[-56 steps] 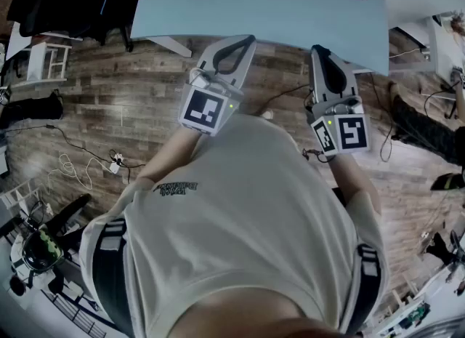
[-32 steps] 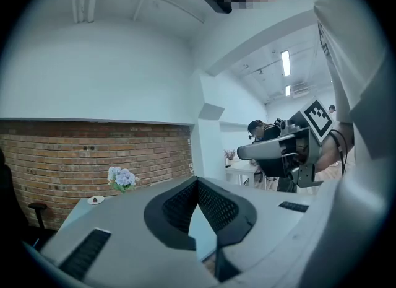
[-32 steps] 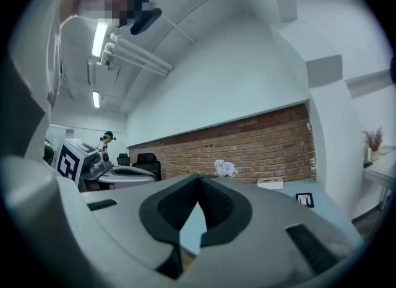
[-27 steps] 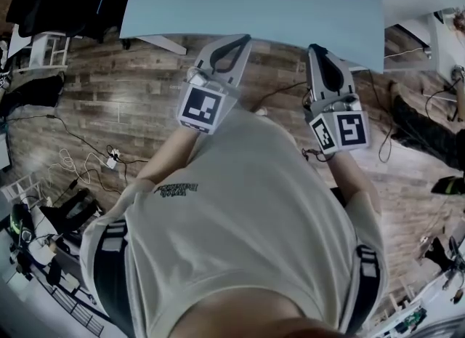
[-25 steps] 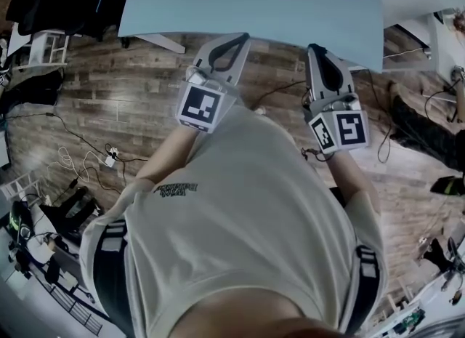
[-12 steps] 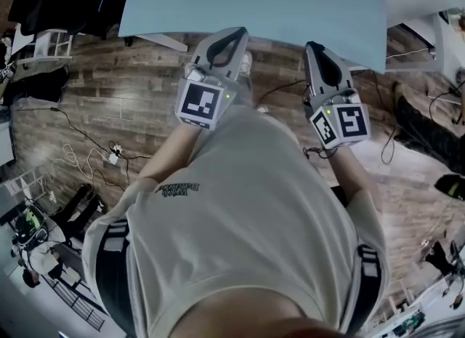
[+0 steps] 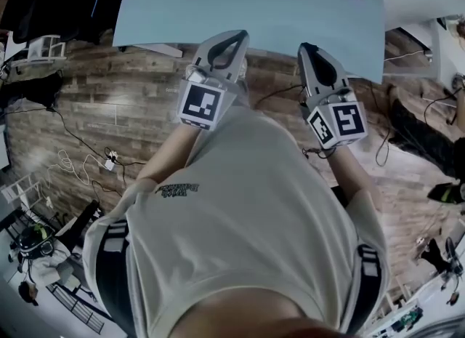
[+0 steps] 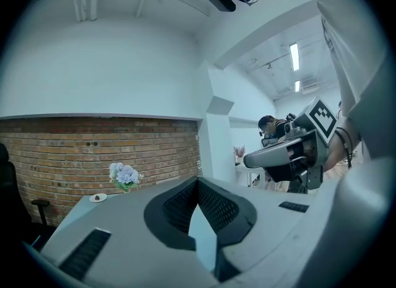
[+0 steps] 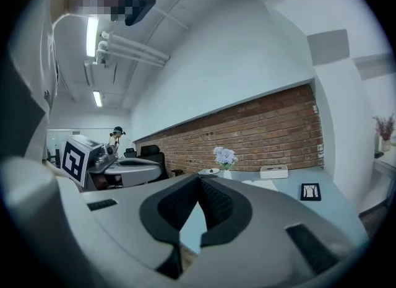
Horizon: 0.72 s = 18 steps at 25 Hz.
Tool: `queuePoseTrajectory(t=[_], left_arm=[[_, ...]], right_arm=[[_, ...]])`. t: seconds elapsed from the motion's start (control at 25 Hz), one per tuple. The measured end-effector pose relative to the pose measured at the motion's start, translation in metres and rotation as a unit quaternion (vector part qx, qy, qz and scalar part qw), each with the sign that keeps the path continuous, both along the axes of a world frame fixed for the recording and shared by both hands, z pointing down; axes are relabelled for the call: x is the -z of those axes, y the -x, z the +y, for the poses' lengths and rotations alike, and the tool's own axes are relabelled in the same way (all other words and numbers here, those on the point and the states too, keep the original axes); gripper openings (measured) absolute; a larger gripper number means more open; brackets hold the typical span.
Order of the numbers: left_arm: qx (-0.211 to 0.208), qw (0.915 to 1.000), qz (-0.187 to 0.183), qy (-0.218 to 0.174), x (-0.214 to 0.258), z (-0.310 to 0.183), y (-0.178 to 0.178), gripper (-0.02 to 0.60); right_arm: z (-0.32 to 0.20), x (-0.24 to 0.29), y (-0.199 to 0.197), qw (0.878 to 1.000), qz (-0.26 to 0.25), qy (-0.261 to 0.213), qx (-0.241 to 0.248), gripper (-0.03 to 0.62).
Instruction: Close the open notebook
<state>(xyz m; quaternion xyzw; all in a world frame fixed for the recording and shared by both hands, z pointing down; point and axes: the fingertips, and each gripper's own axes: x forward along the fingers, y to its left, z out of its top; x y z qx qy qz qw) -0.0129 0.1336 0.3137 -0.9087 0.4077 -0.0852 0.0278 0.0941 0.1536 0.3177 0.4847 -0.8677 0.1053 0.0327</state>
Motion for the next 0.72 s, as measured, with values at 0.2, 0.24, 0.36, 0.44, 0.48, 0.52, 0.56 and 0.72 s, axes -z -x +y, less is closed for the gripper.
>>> queuePoseTrajectory(t=[0.2, 0.24, 0.36, 0.44, 0.48, 0.52, 0.56, 0.72], left_arm=[[-0.005, 0.9998, -0.018, -0.003, -0.005, -0.035, 0.005, 0.012], [-0.007, 0.9998, -0.02, -0.001, -0.007, -0.042, 0.007, 0.012], [-0.009, 0.9997, -0.014, 0.016, -0.012, -0.064, 0.012, 0.012], [-0.011, 0.9996, -0.013, 0.02, -0.013, -0.08, 0.013, 0.012], [-0.013, 0.9996, -0.013, 0.022, -0.014, -0.088, 0.013, 0.012], [-0.015, 0.9995, -0.013, 0.023, -0.014, -0.096, 0.013, 0.012], [-0.017, 0.9995, -0.013, 0.023, -0.014, -0.105, 0.013, 0.012], [-0.028, 0.9992, -0.013, 0.026, -0.013, -0.133, 0.018, 0.012]], right_arm=[[-0.033, 0.0, 0.005, 1.0, 0.0, -0.004, -0.009, 0.003], [-0.039, -0.001, 0.008, 1.0, 0.0, -0.002, -0.009, 0.003], [-0.058, -0.006, 0.015, 1.0, -0.002, 0.009, -0.01, 0.003], [-0.072, -0.007, 0.016, 1.0, -0.004, 0.012, -0.016, 0.003], [-0.079, -0.007, 0.015, 1.0, -0.005, 0.012, -0.02, 0.003], [-0.087, -0.006, 0.014, 1.0, -0.006, 0.011, -0.024, 0.003], [-0.095, -0.006, 0.014, 1.0, -0.006, 0.011, -0.027, 0.003], [-0.124, -0.005, 0.021, 0.999, -0.003, 0.015, -0.036, 0.003]])
